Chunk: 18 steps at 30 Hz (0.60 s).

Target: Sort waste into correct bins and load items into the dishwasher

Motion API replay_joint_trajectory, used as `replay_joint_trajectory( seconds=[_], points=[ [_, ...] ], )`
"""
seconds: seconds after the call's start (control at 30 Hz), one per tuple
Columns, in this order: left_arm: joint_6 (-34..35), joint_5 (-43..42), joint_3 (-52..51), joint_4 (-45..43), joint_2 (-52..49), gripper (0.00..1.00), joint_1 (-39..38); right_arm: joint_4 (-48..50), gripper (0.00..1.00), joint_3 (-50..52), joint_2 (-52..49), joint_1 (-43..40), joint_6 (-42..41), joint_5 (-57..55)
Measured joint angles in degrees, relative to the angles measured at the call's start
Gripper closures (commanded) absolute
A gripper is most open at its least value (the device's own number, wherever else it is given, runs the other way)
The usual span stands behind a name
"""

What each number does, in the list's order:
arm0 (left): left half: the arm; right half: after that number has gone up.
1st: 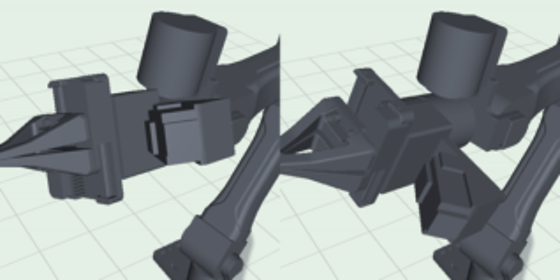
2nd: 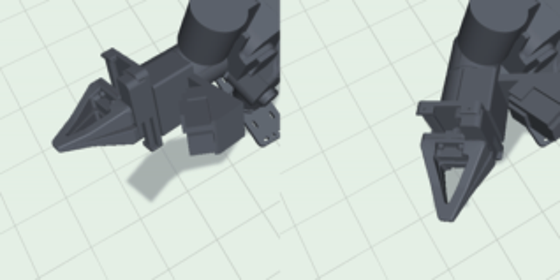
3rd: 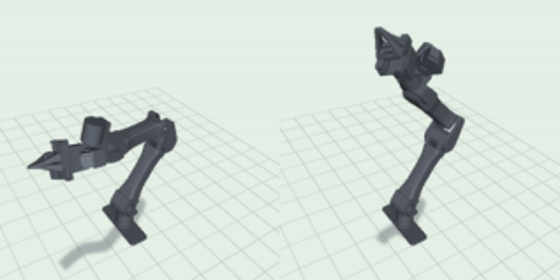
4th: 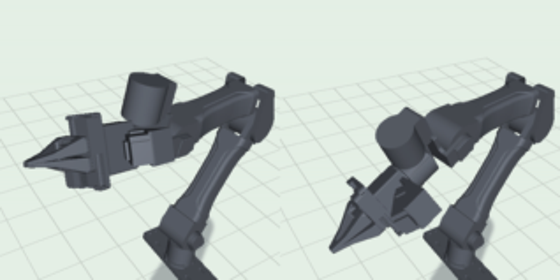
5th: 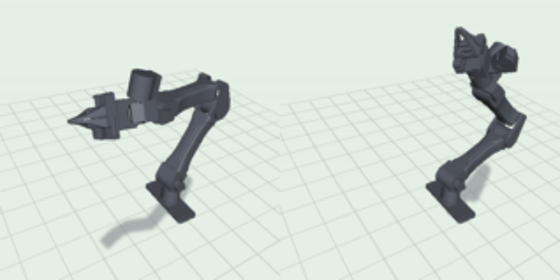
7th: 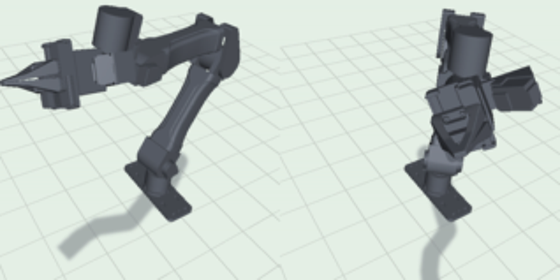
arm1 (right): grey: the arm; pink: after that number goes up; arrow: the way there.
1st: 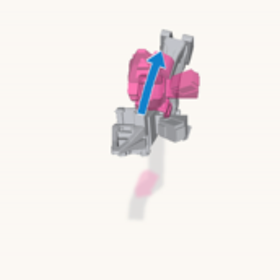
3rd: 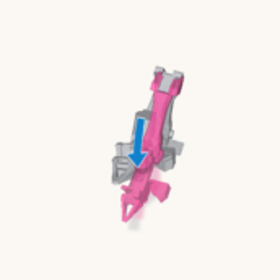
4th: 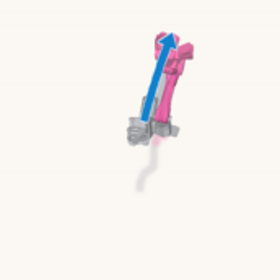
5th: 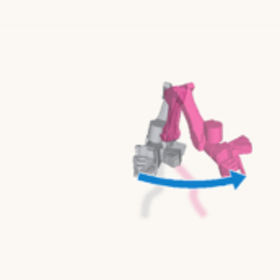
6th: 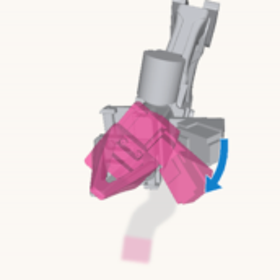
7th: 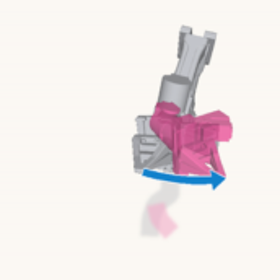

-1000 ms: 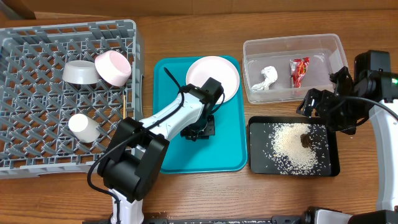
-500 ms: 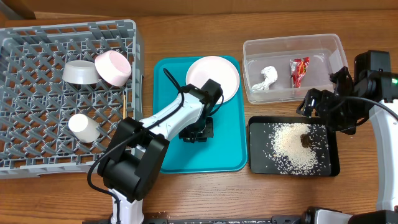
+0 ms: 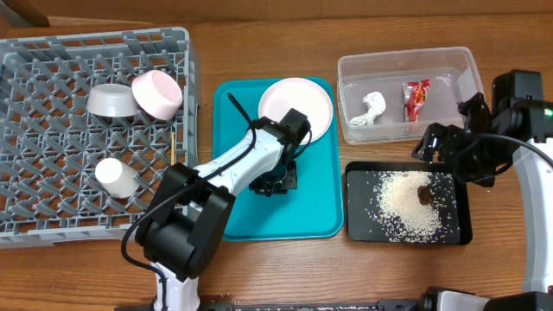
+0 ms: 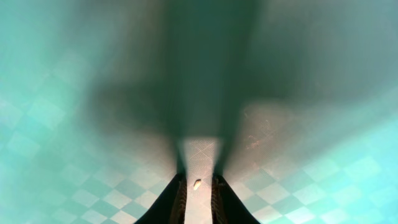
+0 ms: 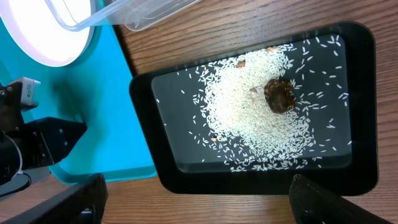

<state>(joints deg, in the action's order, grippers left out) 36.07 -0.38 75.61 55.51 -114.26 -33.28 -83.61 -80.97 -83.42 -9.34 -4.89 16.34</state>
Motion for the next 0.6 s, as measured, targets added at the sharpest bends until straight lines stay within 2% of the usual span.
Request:
replay_joint_trajectory(
  seconds=[0.1,0.27,0.6],
  points=[
    [0.0,0.0,-0.2,-0.3,0.0,0.87,0.0,0.0,0.05,0.0,0.0,0.0,0.0,0.0],
    [0.0,0.0,-0.3,-0.4,0.0,0.96,0.0,0.0,0.05,0.0,0.0,0.0,0.0,0.0],
    [-0.2,0.0,-0.3,-0.4,0.0,0.96,0.0,0.0,0.05,0.0,0.0,0.0,0.0,0.0]
  ],
)
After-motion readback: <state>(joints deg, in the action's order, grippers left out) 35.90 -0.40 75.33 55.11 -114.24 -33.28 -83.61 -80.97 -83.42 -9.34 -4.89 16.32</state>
